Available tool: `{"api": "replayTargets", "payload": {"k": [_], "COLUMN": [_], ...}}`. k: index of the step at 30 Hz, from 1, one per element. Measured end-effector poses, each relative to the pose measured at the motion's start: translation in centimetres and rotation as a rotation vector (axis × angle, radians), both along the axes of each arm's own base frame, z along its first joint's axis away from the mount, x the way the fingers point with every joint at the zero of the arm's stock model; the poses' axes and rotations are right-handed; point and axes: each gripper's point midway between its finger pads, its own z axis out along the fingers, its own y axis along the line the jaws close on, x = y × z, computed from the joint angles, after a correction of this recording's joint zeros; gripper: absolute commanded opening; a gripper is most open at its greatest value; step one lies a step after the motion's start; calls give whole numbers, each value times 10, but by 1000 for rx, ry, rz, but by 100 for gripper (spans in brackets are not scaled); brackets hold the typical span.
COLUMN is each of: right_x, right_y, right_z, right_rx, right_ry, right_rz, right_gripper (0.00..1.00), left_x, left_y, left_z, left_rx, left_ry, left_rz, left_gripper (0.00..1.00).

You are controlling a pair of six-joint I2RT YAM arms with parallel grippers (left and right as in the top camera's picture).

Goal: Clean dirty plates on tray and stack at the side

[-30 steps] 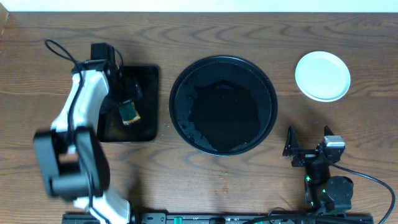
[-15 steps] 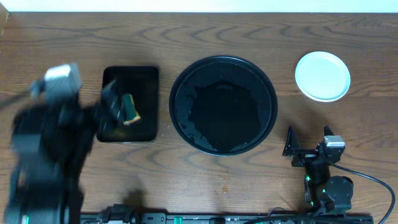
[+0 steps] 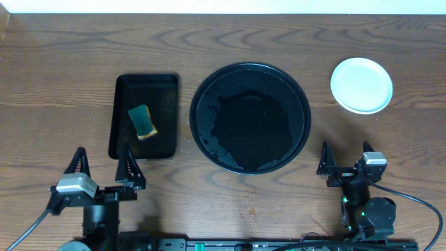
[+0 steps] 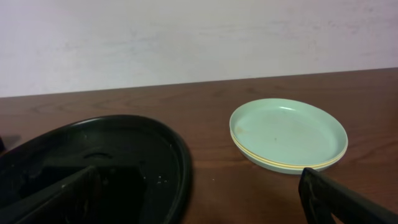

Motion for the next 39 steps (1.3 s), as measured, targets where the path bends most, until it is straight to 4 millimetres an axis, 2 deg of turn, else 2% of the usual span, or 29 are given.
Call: {"api": "replayTargets", "payload": {"k": [4,6,16,25,39], "right_x": [0,0,0,0,0], "right_y": [0,0,0,0,0], "right_z": [0,0,0,0,0], "right_rx": [0,0,0,0,0], "right_ry": [1,0,0,0,-1], "right_rz": [0,0,0,0,0], "right_gripper": [99,99,99,99,99], "left_x": [11,20,57,62,61], "left_y": [0,1,2,6,6], "left_z": [-4,-18,-118,-187,-189], "left_rx": [-8,-21,-88,-142,-145], "left_ry": [-113,-114,40,259,275], "left_rz": [-3,-6,-13,17,16], "left_gripper": [90,90,90,90,90]}}
